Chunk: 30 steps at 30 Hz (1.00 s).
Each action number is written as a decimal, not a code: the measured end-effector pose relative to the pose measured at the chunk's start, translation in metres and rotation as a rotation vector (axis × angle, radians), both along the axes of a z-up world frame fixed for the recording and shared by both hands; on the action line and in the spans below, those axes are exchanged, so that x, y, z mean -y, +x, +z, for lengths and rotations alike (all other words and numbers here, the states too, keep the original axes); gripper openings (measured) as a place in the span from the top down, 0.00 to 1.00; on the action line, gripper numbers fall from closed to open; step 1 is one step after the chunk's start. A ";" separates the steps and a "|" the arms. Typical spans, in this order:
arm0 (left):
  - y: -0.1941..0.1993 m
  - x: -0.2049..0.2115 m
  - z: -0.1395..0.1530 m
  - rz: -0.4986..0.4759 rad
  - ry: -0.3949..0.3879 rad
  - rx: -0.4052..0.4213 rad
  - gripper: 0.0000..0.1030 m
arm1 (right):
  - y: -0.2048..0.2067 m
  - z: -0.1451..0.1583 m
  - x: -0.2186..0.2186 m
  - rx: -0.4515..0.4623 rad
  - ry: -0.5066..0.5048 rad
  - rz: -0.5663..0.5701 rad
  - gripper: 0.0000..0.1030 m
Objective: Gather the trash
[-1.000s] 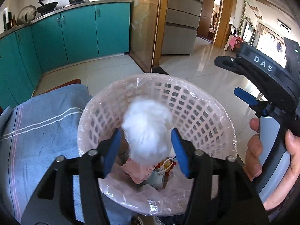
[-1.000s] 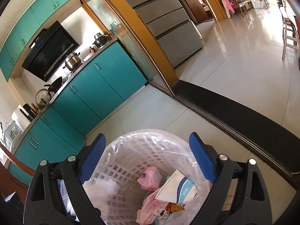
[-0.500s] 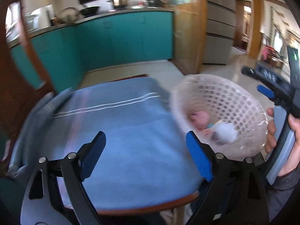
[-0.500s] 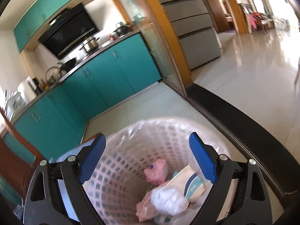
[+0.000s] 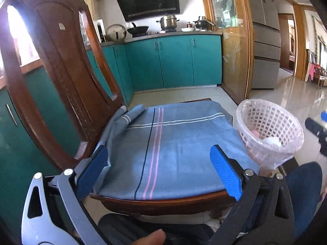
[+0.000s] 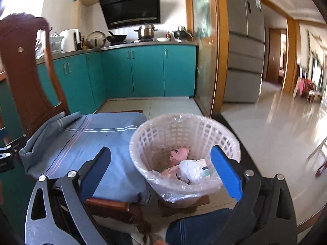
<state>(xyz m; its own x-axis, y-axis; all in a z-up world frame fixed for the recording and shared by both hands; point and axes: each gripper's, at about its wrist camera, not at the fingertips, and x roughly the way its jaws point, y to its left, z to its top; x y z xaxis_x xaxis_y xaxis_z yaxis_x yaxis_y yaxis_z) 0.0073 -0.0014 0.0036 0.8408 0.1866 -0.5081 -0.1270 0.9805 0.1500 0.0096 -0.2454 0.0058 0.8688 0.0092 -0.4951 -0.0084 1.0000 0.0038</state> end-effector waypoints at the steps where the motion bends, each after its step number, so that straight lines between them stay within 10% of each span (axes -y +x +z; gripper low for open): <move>1: -0.005 -0.002 0.001 -0.010 -0.007 0.002 0.03 | -0.006 0.006 -0.003 0.010 -0.010 0.002 0.05; 30: -0.052 -0.003 0.025 -0.045 -0.063 0.113 0.03 | -0.055 0.051 -0.029 0.125 -0.031 -0.026 0.03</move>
<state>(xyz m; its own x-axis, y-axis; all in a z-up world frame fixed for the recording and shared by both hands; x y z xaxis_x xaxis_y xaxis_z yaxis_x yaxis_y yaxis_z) -0.0442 0.0019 0.0288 0.9004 0.1179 -0.4189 -0.0949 0.9926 0.0753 -0.0450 -0.2159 0.0565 0.9235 -0.0280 -0.3826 0.0195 0.9995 -0.0261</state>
